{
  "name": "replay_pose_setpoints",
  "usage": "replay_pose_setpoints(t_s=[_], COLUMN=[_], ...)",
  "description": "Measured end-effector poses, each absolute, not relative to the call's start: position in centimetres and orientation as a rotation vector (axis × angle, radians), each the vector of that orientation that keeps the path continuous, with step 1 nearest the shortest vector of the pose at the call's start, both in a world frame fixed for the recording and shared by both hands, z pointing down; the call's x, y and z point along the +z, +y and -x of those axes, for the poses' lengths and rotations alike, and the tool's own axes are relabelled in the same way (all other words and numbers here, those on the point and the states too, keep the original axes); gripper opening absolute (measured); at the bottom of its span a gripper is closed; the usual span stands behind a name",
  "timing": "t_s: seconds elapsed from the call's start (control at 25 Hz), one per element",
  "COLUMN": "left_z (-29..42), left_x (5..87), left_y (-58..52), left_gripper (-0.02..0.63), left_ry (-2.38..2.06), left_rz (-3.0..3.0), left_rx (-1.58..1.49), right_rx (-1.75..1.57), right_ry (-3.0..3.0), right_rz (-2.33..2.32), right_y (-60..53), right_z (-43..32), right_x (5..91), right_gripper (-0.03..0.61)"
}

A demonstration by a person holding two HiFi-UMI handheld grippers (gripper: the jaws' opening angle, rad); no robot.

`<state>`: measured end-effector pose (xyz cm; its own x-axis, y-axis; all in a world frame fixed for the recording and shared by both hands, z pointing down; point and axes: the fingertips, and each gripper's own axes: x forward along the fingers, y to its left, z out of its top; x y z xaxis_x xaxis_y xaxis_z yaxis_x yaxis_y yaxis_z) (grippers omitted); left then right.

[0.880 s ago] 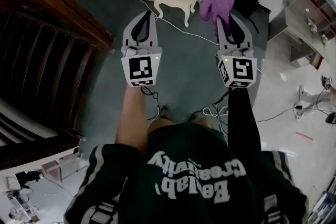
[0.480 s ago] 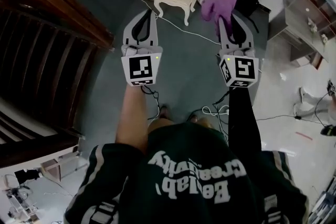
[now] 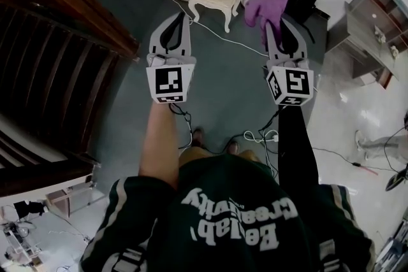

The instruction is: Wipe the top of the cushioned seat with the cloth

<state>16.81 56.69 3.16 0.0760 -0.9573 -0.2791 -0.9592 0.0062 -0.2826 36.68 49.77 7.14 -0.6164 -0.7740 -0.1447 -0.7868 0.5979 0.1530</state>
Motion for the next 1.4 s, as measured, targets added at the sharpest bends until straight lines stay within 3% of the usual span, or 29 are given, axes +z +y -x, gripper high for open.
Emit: replay_pose_setpoints(t_s=[0.4,1.4], left_z=[-15.5,-0.5], left_x=[3.9,4.5], left_y=[55.1,32.9], left_gripper=[0.014,0.014], left_ry=[1.937,1.866], left_rz=[1.961,2.089], left_rx=[-0.013,0.054], right_rx=[0.265,0.305], right_ry=[2.783,2.722], right_rz=[1.332,1.528], right_y=[48.3,28.1], right_z=[-36.3,-22.7], right_x=[8.7,7.2], right_gripper=[0.112,0.112])
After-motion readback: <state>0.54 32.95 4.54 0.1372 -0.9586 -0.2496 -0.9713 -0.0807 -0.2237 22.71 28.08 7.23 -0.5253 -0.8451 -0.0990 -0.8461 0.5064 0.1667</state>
